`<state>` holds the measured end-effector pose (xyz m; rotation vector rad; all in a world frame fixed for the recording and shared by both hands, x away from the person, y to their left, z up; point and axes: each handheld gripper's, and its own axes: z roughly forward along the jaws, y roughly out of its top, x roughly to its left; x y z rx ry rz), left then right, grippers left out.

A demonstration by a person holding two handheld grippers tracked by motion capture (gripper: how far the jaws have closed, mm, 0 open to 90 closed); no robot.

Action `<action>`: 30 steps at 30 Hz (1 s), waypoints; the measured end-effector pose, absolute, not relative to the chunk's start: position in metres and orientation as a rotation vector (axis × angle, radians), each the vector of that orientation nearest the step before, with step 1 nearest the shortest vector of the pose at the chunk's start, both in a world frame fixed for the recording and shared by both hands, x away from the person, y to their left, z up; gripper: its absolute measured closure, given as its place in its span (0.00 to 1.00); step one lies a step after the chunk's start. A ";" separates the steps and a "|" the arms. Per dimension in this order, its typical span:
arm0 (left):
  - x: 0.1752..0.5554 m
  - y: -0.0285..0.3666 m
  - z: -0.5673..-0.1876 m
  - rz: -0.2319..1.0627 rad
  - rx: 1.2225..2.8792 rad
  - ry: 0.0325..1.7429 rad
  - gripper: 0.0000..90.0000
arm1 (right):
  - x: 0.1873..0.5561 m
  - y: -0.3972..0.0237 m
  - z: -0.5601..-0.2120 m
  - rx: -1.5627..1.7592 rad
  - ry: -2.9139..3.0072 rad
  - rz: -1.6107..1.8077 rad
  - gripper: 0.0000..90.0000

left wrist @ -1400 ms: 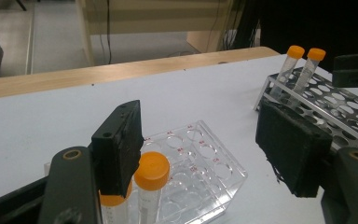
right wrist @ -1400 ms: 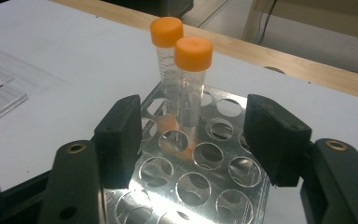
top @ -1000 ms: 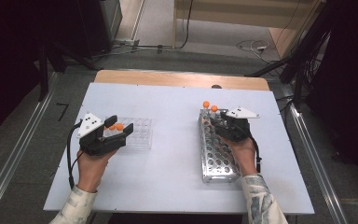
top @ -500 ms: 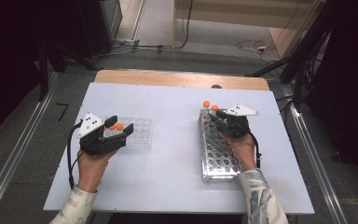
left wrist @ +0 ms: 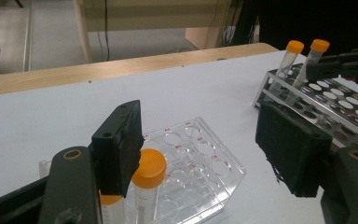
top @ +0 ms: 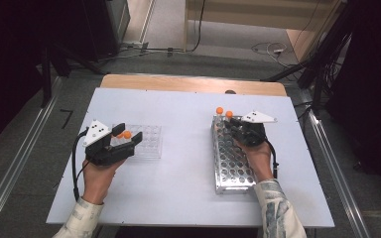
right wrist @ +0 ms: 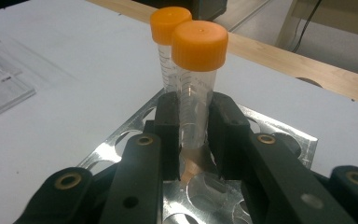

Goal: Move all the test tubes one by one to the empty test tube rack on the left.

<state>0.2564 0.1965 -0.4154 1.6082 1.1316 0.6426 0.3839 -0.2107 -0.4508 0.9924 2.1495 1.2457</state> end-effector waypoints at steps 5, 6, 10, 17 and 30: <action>0.256 0.196 -0.416 0.639 1.611 1.130 0.35 | 0.382 -0.212 -0.448 0.994 2.138 1.257 0.80; 0.256 0.196 -0.416 0.639 1.612 1.131 0.35 | 0.381 -0.213 -0.447 0.994 2.134 1.263 0.80; 0.257 0.196 -0.416 0.636 1.613 1.131 0.35 | 0.378 -0.213 -0.442 0.978 2.116 1.284 0.80; 0.256 0.196 -0.416 0.636 1.615 1.130 0.35 | 0.373 -0.216 -0.436 0.971 2.071 1.304 0.81; 0.257 0.194 -0.416 0.639 1.619 1.126 0.30 | 0.356 -0.222 -0.419 0.932 1.990 1.378 0.81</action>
